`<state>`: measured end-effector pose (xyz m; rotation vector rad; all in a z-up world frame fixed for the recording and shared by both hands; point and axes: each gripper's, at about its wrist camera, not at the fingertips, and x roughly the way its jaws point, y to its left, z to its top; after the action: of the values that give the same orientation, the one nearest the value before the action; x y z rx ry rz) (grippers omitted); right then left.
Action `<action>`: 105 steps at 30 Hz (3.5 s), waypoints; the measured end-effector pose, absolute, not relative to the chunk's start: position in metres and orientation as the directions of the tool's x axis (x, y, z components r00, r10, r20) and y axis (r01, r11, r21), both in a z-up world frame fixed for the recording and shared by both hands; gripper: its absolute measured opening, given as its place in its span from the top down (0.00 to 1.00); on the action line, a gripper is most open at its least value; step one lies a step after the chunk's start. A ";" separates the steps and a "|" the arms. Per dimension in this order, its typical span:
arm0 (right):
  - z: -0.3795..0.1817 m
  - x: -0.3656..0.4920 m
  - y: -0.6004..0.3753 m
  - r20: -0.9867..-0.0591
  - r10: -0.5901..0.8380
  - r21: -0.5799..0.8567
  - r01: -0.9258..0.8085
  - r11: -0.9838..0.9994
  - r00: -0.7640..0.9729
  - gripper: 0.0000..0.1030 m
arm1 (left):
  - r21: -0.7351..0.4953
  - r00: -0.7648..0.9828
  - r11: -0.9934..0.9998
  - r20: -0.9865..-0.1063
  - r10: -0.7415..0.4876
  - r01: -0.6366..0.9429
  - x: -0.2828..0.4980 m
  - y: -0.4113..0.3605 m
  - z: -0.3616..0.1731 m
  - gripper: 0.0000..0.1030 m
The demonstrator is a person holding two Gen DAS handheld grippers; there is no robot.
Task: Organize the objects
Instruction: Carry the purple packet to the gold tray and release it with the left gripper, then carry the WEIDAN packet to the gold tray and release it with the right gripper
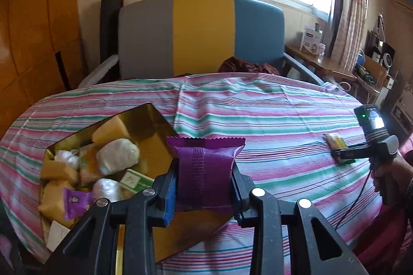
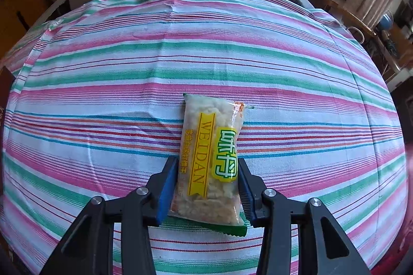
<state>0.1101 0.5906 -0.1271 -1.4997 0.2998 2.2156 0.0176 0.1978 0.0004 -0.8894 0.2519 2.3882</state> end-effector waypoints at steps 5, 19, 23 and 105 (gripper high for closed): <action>-0.124 0.114 0.587 -0.918 0.250 -0.081 -0.470 -0.879 -0.308 0.56 | -0.016 -0.640 -0.839 -0.639 0.427 -0.544 0.014 0.180 0.001 0.67; -0.127 0.112 0.587 -0.915 0.259 -0.089 -0.469 -0.879 -0.311 0.56 | -0.029 -0.656 -0.871 -0.646 0.391 -0.491 0.002 0.149 -0.005 0.67; -0.126 0.112 0.584 -0.913 0.265 -0.097 -0.466 -0.879 -0.310 0.56 | -0.030 -0.655 -0.878 -0.654 0.378 -0.477 -0.001 0.145 -0.008 0.67; -0.046 -0.023 0.213 -0.792 -0.130 0.039 0.163 -0.986 -0.596 0.58 | -0.112 -0.675 -0.987 -0.720 0.158 -0.112 -0.034 0.024 -0.034 0.41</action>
<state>-0.0234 0.2134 -0.0462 -1.4654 -0.0623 2.9624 -0.0339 0.0244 -0.0338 -1.1888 -0.0881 2.7461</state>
